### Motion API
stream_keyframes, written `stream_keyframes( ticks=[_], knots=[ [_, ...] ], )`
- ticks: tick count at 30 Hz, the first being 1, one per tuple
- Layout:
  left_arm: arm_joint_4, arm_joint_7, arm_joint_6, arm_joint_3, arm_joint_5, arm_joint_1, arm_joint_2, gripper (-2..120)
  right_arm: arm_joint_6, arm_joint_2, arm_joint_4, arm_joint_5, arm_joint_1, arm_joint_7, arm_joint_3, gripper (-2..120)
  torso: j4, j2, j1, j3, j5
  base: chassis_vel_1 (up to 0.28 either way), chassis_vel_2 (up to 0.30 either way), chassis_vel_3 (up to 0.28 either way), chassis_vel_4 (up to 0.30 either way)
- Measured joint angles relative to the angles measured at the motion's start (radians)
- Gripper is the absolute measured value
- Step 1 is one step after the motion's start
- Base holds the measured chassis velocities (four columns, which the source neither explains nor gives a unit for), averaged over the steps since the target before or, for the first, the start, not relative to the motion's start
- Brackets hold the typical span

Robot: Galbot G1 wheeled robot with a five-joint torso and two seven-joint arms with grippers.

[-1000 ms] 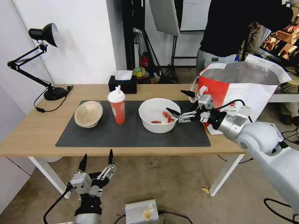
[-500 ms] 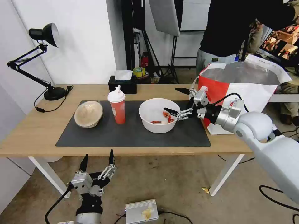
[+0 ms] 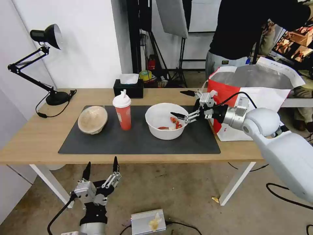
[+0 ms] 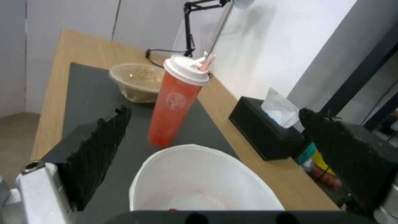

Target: Pick up the trash from the table and place it into the takeout bag.

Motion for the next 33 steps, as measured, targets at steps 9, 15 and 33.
stream_keyframes(
  ticks=[9,15,33],
  knots=[
    [0.002,0.0,-0.001,-0.002,0.001,-0.001,0.0,100,-0.003,0.019,-0.05,-0.003,0.026,-0.064,-0.02,100,0.0,0.0,0.0,0.0,0.0,0.0,0.0,0.0,0.0],
    [0.005,0.0,-0.004,-0.001,0.003,-0.001,-0.001,100,-0.004,0.031,-0.085,-0.005,0.05,-0.147,-0.035,100,0.0,0.0,0.0,0.0,0.0,0.0,0.0,0.0,0.0],
    [0.013,-0.001,-0.008,0.004,0.006,-0.006,-0.003,100,-0.005,0.056,-0.145,-0.046,0.095,-0.294,-0.069,100,0.0,0.0,0.0,0.0,0.0,0.0,0.0,0.0,0.0]
  ],
)
